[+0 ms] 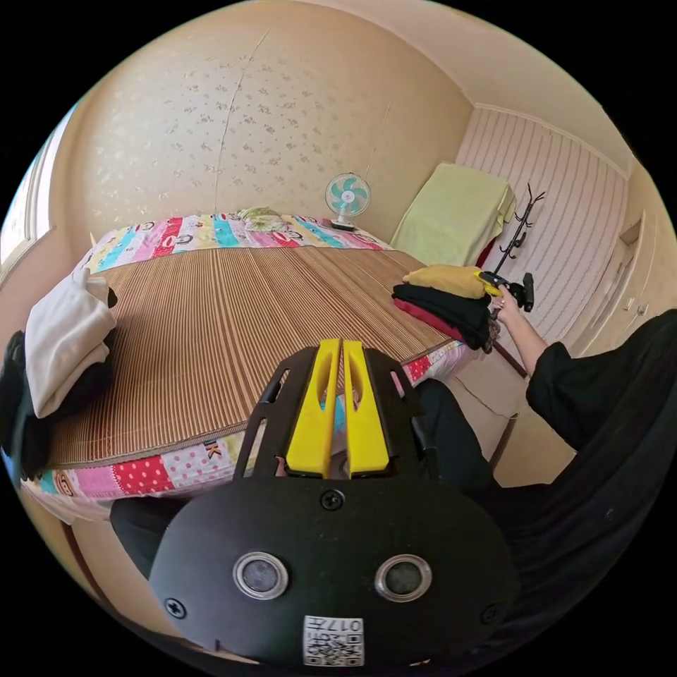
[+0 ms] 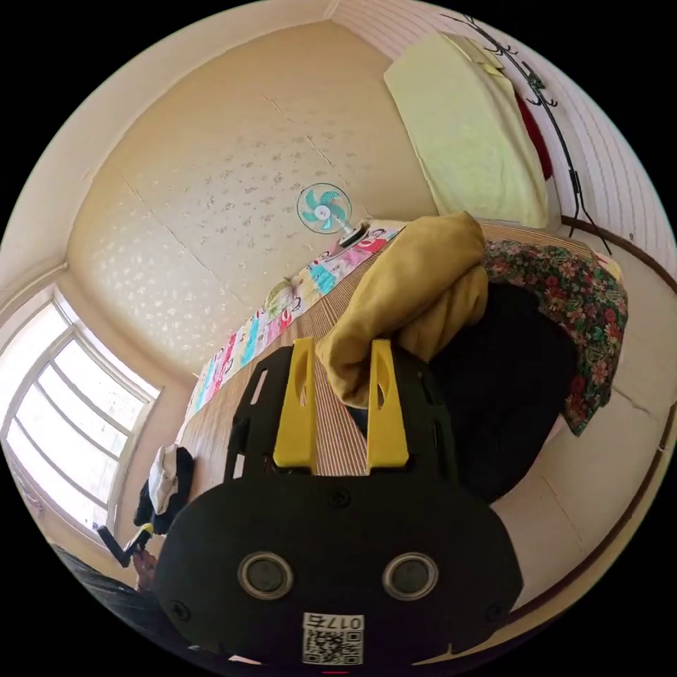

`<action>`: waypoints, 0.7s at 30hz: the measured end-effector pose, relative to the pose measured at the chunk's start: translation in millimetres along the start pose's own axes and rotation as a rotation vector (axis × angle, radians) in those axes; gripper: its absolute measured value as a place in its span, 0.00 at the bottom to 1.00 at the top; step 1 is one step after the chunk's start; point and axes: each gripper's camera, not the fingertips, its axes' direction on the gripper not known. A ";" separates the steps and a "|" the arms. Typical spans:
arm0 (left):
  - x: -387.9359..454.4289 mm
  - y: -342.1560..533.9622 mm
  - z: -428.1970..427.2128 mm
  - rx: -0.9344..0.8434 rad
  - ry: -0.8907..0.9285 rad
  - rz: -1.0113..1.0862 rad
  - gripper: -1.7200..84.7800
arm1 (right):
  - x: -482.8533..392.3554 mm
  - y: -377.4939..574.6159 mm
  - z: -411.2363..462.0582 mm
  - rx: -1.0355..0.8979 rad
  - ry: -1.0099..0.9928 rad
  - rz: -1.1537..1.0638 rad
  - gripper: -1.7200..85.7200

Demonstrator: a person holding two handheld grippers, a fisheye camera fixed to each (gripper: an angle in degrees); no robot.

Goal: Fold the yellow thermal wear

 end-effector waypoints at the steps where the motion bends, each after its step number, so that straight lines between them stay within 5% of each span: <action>1: 1.2 0.2 -0.8 -0.002 -0.008 -0.001 0.01 | -17.8 2.5 15.1 0.023 -0.082 -0.011 0.09; 9: -7.9 -6.2 -10.5 -0.005 -0.080 -0.016 0.01 | -282.1 165.1 108.5 -0.188 -0.287 -0.584 0.06; 14: -30.7 -5.4 -15.8 -0.018 -0.088 -0.092 0.01 | -343.3 335.1 172.0 -0.736 -0.608 -0.635 0.07; 21: -56.5 0.3 -8.6 -0.041 -0.054 -0.149 0.01 | -304.0 303.6 170.1 -0.505 -0.467 -0.416 0.12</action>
